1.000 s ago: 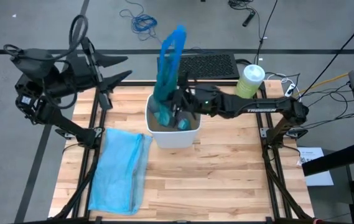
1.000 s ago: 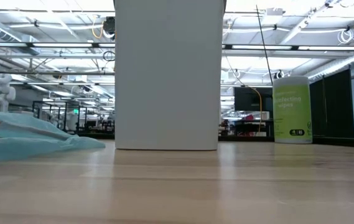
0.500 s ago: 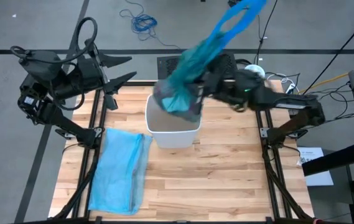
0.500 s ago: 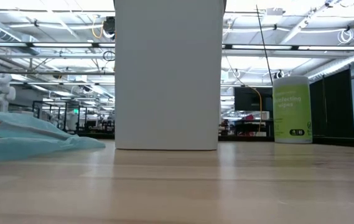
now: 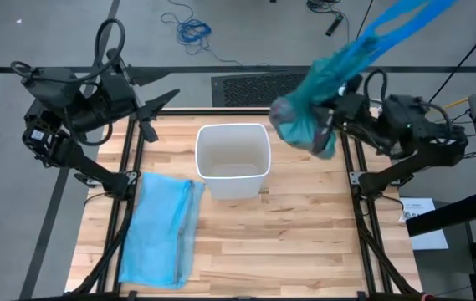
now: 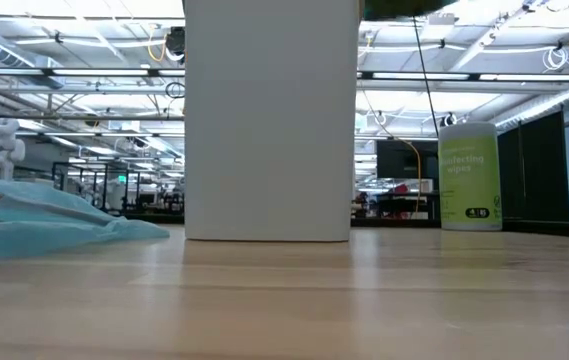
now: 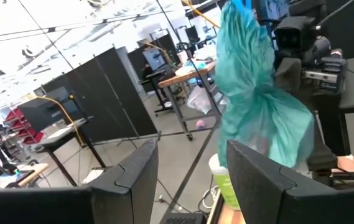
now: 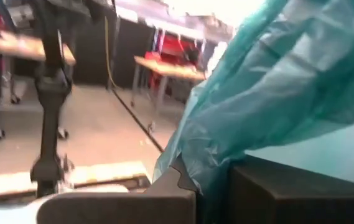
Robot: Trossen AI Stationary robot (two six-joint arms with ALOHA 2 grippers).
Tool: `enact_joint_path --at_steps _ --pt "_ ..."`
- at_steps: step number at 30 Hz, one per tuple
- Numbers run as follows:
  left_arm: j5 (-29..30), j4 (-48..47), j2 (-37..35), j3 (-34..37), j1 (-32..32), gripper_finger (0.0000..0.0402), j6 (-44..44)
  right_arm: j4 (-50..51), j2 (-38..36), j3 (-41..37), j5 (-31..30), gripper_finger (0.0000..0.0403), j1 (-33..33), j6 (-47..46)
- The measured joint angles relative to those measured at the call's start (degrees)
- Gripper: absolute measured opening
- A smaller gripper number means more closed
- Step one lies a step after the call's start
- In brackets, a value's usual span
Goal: Place trash/remove bag and relplace
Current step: Remove the blue trash bag from the white trash bin
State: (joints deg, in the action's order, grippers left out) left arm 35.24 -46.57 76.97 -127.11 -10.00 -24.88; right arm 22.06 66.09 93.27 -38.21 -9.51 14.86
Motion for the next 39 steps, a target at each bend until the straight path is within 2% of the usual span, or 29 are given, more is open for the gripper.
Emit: enact_joint_path --at_steps 3,8,11,14,17,23,30,34,39 --pt "0.0 0.0 0.0 0.0 0.0 0.0185 0.4 8.4 -0.2 0.0 -6.8 0.0000 -2.4 -5.0" --pt "0.0 0.0 0.0 0.0 0.0 0.0185 0.6 27.6 -0.5 -3.3 -17.3 0.0000 -2.9 -21.2" --pt "0.0 -0.2 0.0 0.0 0.0 0.0185 0.5 35.9 -2.5 -9.7 -20.7 0.0000 -2.9 -33.2" --pt "0.0 -0.3 0.0 0.0 0.0 0.0185 0.5 38.2 -5.6 -18.0 -24.7 0.0000 -2.9 -42.4" --pt "0.0 -0.3 0.0 0.0 0.0 0.0185 0.5 36.1 -8.4 -26.4 -26.4 0.0000 -2.8 -47.7" --pt "0.0 -0.5 0.0 0.0 0.0 0.0185 0.5 25.5 -10.5 -43.2 -26.7 0.0000 0.4 -55.8" --pt "0.0 -0.5 0.0 0.0 0.0 0.0185 0.6 1.8 -9.1 -63.0 -26.9 0.0000 8.5 -59.2" --pt "0.0 -0.5 0.0 0.0 0.0 0.0185 0.6 -8.2 -6.8 -70.0 -23.0 0.0000 12.5 -60.6" --pt "0.0 -0.6 0.0 0.0 0.0 0.0185 0.8 -8.2 -3.5 -73.4 -19.3 0.0000 17.2 -69.9"
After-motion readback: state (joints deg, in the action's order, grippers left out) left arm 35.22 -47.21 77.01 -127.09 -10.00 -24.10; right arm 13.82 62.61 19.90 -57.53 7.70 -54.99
